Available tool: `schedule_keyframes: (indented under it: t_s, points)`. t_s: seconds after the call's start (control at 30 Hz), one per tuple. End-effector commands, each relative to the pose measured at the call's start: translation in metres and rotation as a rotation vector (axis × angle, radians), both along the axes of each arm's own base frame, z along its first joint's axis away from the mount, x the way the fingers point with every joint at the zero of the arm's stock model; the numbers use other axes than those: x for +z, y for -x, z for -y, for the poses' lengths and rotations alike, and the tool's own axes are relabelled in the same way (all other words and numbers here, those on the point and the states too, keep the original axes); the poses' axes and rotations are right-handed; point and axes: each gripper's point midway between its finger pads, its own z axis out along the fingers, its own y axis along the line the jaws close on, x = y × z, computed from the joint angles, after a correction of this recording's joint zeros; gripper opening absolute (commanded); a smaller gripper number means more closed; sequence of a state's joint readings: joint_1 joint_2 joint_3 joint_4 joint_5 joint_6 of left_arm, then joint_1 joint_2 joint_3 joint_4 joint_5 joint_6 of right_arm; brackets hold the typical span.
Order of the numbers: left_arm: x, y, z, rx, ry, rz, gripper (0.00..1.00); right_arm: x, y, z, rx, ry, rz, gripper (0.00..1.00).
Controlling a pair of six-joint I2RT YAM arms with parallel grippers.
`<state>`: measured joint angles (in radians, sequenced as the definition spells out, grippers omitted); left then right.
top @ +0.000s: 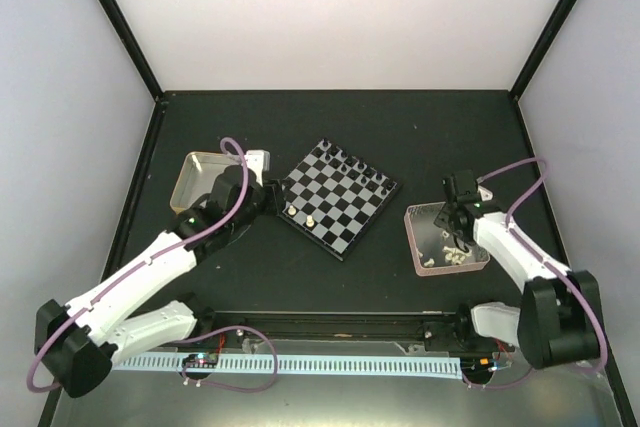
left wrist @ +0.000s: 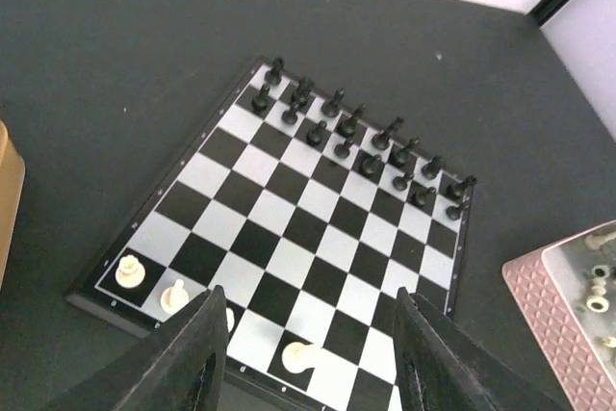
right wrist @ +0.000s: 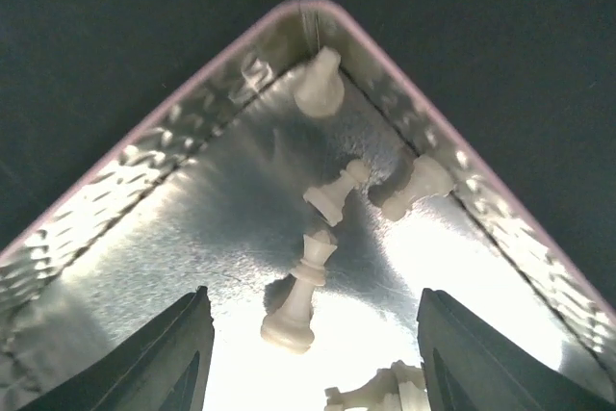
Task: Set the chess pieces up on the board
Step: Pick up the chess piece from the storage box.
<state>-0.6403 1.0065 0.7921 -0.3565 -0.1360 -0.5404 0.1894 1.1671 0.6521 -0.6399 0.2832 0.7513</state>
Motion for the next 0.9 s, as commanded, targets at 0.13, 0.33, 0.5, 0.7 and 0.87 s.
schedule_keyframes:
  t_s: [0.13, 0.33, 0.5, 0.7, 0.87]
  points:
    - [0.033, 0.003, -0.001, -0.041, 0.037, 0.141, 0.53, -0.038, -0.008, -0.013, -0.018, -0.067, -0.129, 0.59]
    - [0.026, 0.009, -0.004, -0.047, 0.035, 0.114, 0.53, -0.049, 0.003, -0.006, -0.035, -0.031, -0.182, 0.45]
    - [0.023, 0.009, -0.003, -0.044, 0.050, 0.109, 0.53, -0.055, 0.010, -0.010, -0.015, -0.059, -0.181, 0.32]
    - [0.025, 0.010, 0.000, -0.055, 0.068, 0.102, 0.54, -0.061, 0.009, -0.019, 0.017, -0.101, -0.186, 0.12]
    - [0.029, 0.015, 0.009, -0.102, 0.104, 0.091, 0.56, -0.038, -0.008, -0.033, 0.108, -0.140, -0.068, 0.09]
